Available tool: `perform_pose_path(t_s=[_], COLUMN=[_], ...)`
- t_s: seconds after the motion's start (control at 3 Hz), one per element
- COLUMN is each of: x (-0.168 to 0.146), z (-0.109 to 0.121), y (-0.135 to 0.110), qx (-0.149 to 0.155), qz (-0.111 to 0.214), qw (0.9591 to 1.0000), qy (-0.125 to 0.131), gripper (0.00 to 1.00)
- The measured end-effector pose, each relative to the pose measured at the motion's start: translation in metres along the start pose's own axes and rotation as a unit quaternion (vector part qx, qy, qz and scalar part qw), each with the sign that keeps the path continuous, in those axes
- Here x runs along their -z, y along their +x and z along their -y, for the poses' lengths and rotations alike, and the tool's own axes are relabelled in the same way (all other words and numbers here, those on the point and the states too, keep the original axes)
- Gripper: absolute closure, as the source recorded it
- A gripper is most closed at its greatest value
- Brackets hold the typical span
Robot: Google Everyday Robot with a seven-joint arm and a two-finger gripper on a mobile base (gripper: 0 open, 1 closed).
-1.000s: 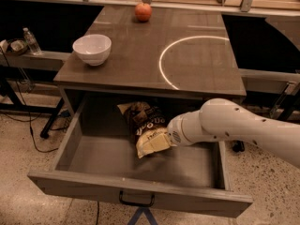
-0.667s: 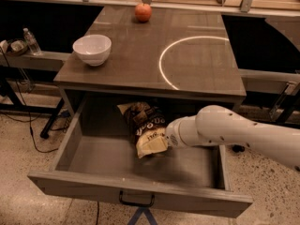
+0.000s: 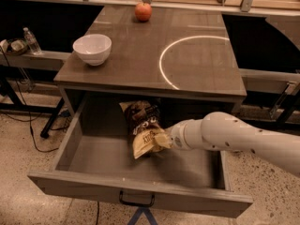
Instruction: Pick brown chip bag from top drawer and place on counter
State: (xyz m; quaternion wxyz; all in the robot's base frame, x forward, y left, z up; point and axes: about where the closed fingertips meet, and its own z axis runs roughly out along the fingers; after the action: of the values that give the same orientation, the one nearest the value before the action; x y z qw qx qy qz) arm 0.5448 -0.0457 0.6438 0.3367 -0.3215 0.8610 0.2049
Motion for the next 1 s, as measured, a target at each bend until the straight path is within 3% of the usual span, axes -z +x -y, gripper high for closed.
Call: perform_pose_path(t_s=[0.33, 0.67, 1.0], x=[0.013, 0.050, 0.094], z=[0.000, 0.000, -0.003], y=[0.001, -0.003, -0.006], qx=[0.004, 0.017, 0.038], qz=[0.005, -0.007, -0.040], qw=[0.9999, 0.9995, 0.9977], qy=[0.010, 0.024, 0.040], gripper=[0.97, 1.00, 1.00])
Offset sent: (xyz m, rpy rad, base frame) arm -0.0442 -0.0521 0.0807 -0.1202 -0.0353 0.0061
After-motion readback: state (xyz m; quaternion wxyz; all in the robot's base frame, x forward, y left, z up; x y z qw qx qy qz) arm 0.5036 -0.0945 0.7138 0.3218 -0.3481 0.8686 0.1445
